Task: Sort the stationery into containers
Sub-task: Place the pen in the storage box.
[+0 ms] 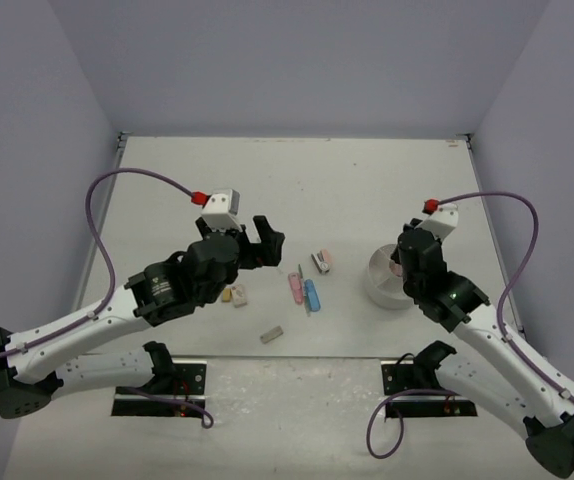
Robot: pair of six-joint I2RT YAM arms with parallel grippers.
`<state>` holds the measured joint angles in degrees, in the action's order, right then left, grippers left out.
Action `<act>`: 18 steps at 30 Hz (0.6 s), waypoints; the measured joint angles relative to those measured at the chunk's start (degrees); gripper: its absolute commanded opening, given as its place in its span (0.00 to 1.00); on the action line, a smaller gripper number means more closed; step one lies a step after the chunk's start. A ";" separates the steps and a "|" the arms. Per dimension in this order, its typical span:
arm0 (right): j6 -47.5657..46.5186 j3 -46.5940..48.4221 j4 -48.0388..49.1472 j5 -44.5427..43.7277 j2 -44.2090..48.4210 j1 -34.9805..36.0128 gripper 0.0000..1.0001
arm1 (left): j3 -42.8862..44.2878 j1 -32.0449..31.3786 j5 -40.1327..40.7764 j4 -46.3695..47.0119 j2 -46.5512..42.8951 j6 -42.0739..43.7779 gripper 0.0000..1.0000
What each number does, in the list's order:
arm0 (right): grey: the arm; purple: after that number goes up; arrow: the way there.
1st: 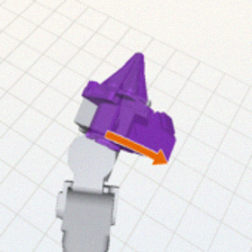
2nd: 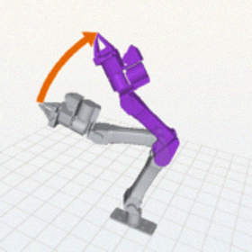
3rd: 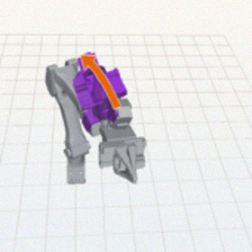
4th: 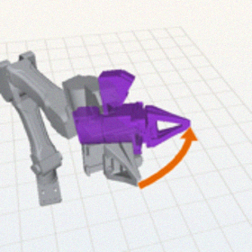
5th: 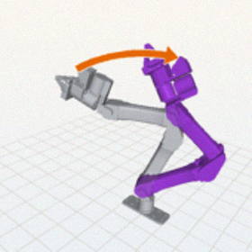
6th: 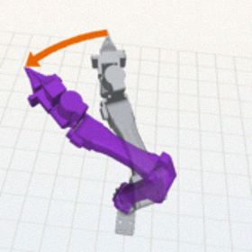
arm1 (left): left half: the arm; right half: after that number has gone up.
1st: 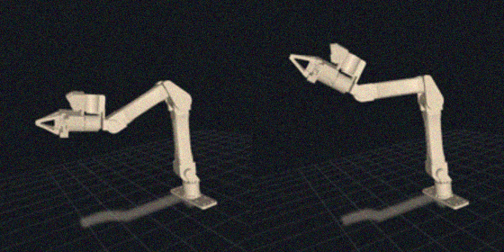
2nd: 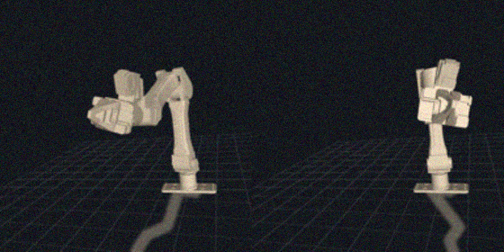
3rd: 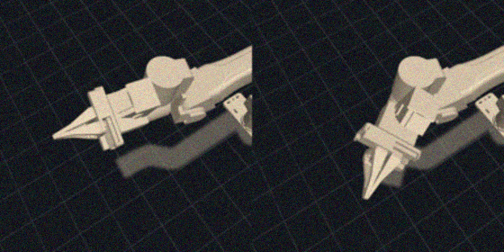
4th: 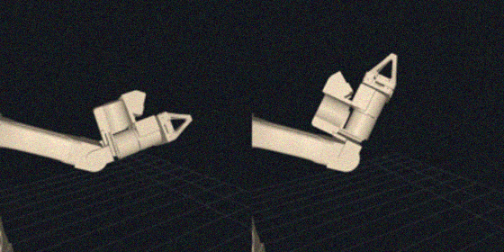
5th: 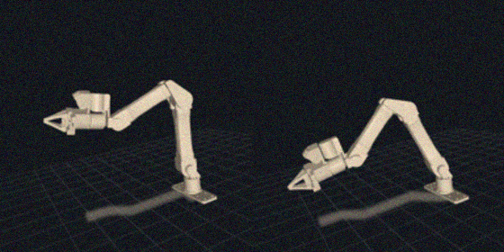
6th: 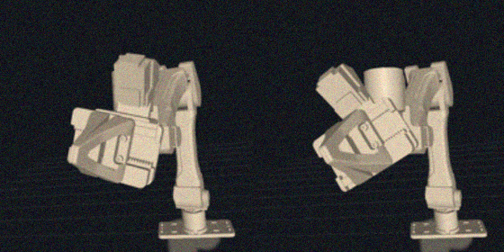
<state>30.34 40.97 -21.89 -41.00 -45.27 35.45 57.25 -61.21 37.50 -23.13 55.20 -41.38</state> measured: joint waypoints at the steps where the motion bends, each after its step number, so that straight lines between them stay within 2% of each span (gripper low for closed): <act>1: 0.37 -0.08 -1.46 -1.71 0.45 -0.77 0.00 | -0.60 0.00 -0.18 -0.40 0.62 -0.03 1.00; 7: 0.75 -0.08 -4.82 -8.04 1.58 -3.16 0.00 | -2.33 0.00 -2.03 -1.39 3.06 0.01 1.00; 13: 0.91 -0.07 -5.87 -8.39 -1.12 -3.74 0.00 | -3.25 0.00 -2.77 -1.43 3.05 0.01 1.00; 15: 1.08 -0.07 -6.05 -7.98 -1.59 -3.74 0.05 | -3.50 0.00 -2.80 -1.49 3.03 0.03 1.00; 18: 1.19 -0.07 -6.08 -7.19 -1.94 -3.74 0.06 | -3.58 0.00 -2.81 -1.55 2.99 0.10 1.00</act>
<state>31.54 40.91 -27.97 -48.19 -47.21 31.70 53.67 -61.21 34.69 -24.69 58.20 -41.28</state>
